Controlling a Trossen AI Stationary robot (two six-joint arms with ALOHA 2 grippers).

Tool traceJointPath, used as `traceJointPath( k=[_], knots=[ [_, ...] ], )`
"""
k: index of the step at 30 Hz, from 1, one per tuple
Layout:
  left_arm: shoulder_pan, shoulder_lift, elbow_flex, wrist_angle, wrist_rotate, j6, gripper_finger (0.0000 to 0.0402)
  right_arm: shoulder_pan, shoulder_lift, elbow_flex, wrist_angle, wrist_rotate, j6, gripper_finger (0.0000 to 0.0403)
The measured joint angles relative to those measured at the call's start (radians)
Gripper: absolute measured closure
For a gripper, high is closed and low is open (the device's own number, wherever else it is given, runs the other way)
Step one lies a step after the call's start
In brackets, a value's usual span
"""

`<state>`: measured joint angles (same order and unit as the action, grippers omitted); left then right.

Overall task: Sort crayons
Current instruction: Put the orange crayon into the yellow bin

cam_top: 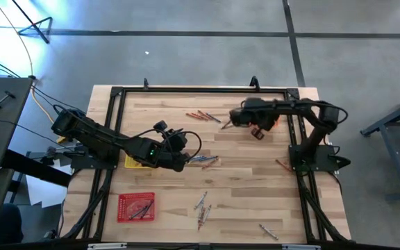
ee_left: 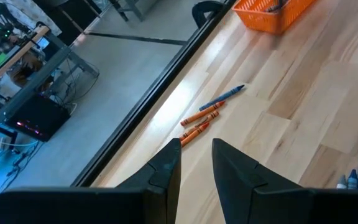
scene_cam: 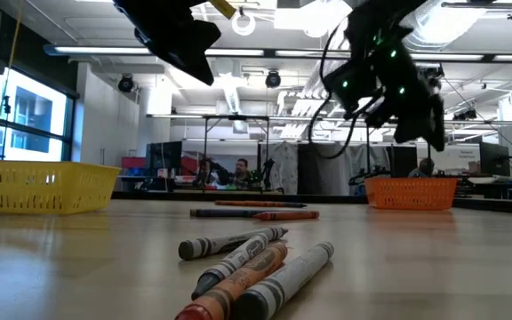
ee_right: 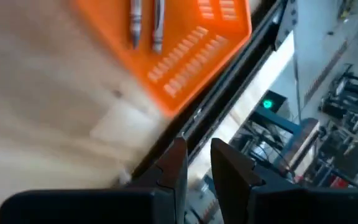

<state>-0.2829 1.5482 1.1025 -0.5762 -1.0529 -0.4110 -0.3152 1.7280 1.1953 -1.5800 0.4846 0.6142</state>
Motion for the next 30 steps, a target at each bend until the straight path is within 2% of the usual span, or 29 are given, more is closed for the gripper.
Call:
traceJointPath(
  k=[5,12,16,24,30],
  knots=[
    [0.0,-0.001,-0.018,-0.001,0.002,-0.001,0.0323,0.172,-0.124,0.002,0.098,-0.192,0.038,0.0339],
    [0.001,-0.001,-0.021,-0.002,0.009,-0.005,0.0323,0.43,-0.201,0.001,0.041,-0.236,0.321,0.0339],
    [0.001,-0.001,-0.021,0.001,0.009,-0.006,0.0323,0.542,-0.201,-0.049,0.076,-0.266,0.401,0.0339],
    [0.001,-0.001,-0.021,0.003,0.01,-0.006,0.0323,0.637,-0.216,-0.32,0.116,-0.45,0.535,0.0339],
    [0.001,-0.001,-0.021,0.009,0.012,-0.006,0.0323,0.638,-0.322,-0.479,0.345,-0.564,0.533,0.0339]
  ],
)
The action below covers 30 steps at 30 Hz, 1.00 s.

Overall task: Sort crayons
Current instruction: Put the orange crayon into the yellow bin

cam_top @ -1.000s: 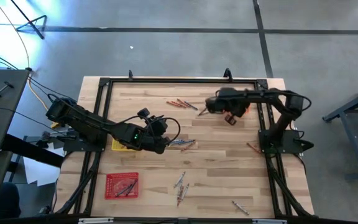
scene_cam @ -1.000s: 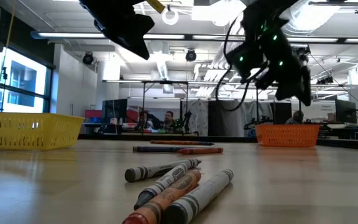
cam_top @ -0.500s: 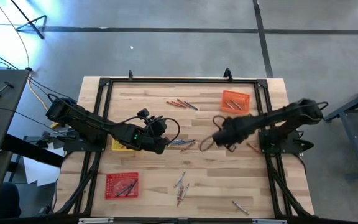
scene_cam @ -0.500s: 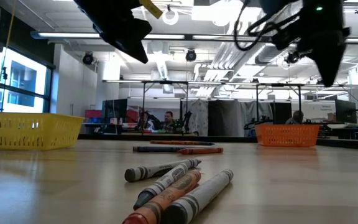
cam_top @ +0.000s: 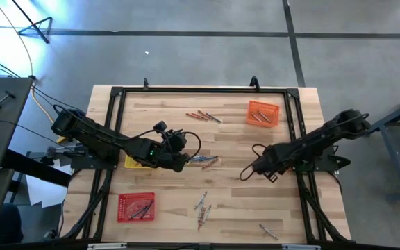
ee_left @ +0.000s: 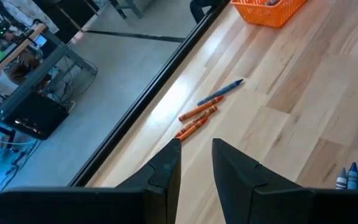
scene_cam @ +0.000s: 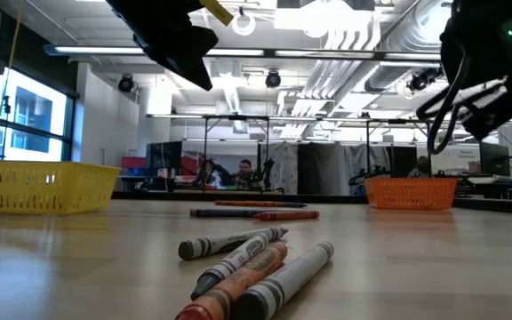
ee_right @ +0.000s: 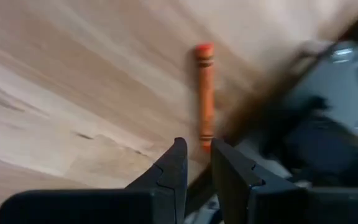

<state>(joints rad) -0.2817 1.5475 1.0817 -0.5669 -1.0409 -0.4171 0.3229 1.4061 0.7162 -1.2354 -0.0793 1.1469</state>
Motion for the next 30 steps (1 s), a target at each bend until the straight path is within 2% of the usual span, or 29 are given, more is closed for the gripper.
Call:
traceJointPath(
  k=[6,11,19,25,30],
  knots=[
    [0.0,0.0,0.0,0.019,0.011,0.003,0.0323,-0.023,-0.083,0.006,-0.004,0.049,-0.003,0.0332],
    [0.0,0.0,0.0,0.025,0.013,0.011,0.0323,-0.045,-0.14,-0.006,-0.006,0.053,-0.011,0.0305],
    [0.0,0.001,0.0,0.025,0.015,0.011,0.0323,-0.099,-0.124,-0.005,-0.002,0.042,-0.026,0.0257],
    [0.0,0.001,0.0,0.025,0.014,0.012,0.0323,-0.157,-0.121,-0.005,0.073,0.035,-0.036,0.0253],
    [0.0,0.001,0.0,0.026,0.014,0.019,0.0323,-0.203,-0.12,-0.005,0.141,0.033,-0.123,0.0253]
  ],
)
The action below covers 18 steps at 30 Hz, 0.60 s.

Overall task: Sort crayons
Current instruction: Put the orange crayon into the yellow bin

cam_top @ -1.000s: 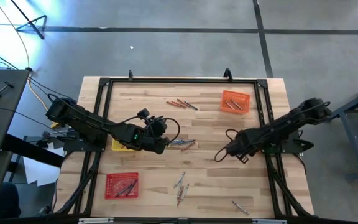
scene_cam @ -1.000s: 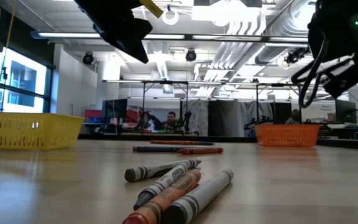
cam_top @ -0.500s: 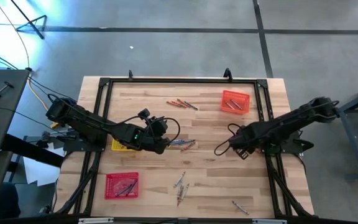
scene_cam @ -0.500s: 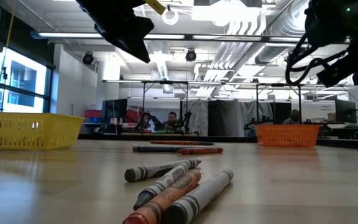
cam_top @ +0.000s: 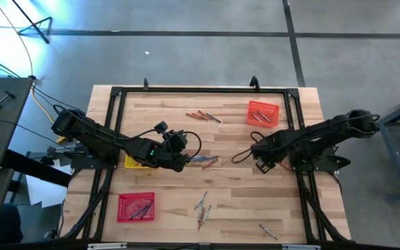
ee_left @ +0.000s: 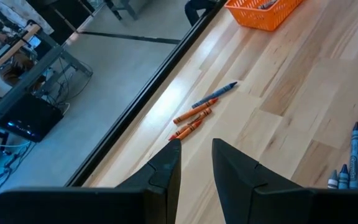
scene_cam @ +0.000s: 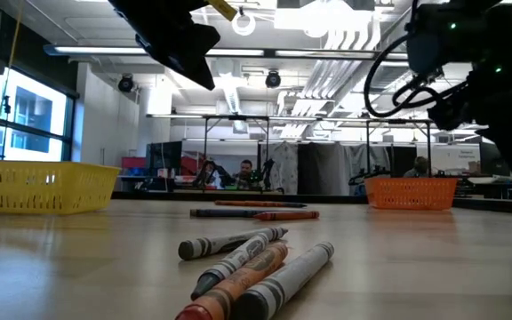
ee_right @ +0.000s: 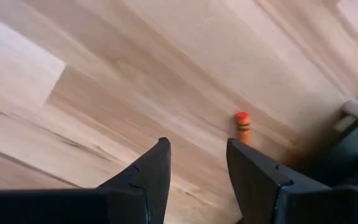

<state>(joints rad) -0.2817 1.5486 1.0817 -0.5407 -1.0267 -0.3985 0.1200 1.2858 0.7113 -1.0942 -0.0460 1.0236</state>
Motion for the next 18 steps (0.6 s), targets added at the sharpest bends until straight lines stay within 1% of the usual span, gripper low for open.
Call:
traceJointPath(
  k=[4,8,12,18],
  knots=[
    [0.0,0.0,0.0,0.0,0.0,0.002,0.0323,-0.058,0.011,0.0,-0.005,0.0,-0.087,0.0253],
    [0.0,0.0,0.0,0.0,0.0,0.003,0.0323,-0.122,0.049,0.0,-0.017,-0.015,-0.173,0.0253],
    [0.0,0.0,0.0,-0.001,0.0,0.011,0.0323,-0.179,0.114,0.0,-0.04,-0.082,-0.256,0.0253],
    [0.0,0.0,0.0,-0.001,0.0,0.016,0.0323,-0.237,0.234,0.0,-0.073,-0.128,-0.375,0.0253]
  ],
)
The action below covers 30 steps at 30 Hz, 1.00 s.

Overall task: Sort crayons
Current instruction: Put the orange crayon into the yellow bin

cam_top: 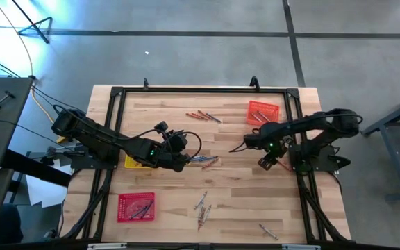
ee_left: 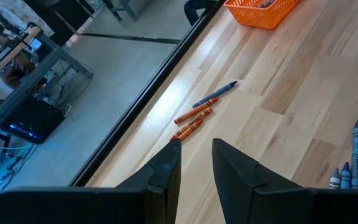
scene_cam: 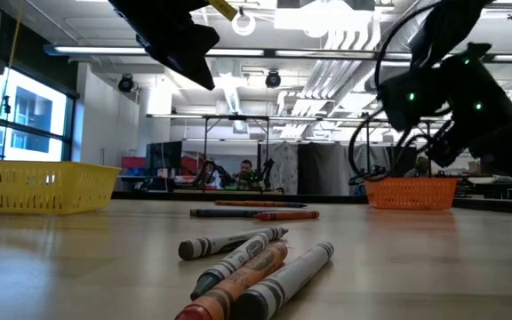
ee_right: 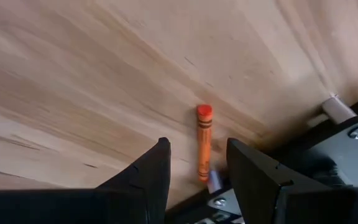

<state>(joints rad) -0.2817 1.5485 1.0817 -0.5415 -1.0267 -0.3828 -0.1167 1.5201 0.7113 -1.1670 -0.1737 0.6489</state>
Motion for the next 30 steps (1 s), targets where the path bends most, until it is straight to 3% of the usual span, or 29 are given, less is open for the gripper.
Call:
traceJointPath(
  k=[15,30],
  knots=[
    [0.0,0.0,0.0,-0.001,0.0,0.0,0.0323,-0.041,0.203,0.0,0.038,-0.122,-0.205,0.0266],
    [0.0,0.0,0.0,-0.001,0.0,0.0,0.0323,-0.041,0.233,0.002,0.087,-0.141,-0.204,0.0394]
  ],
)
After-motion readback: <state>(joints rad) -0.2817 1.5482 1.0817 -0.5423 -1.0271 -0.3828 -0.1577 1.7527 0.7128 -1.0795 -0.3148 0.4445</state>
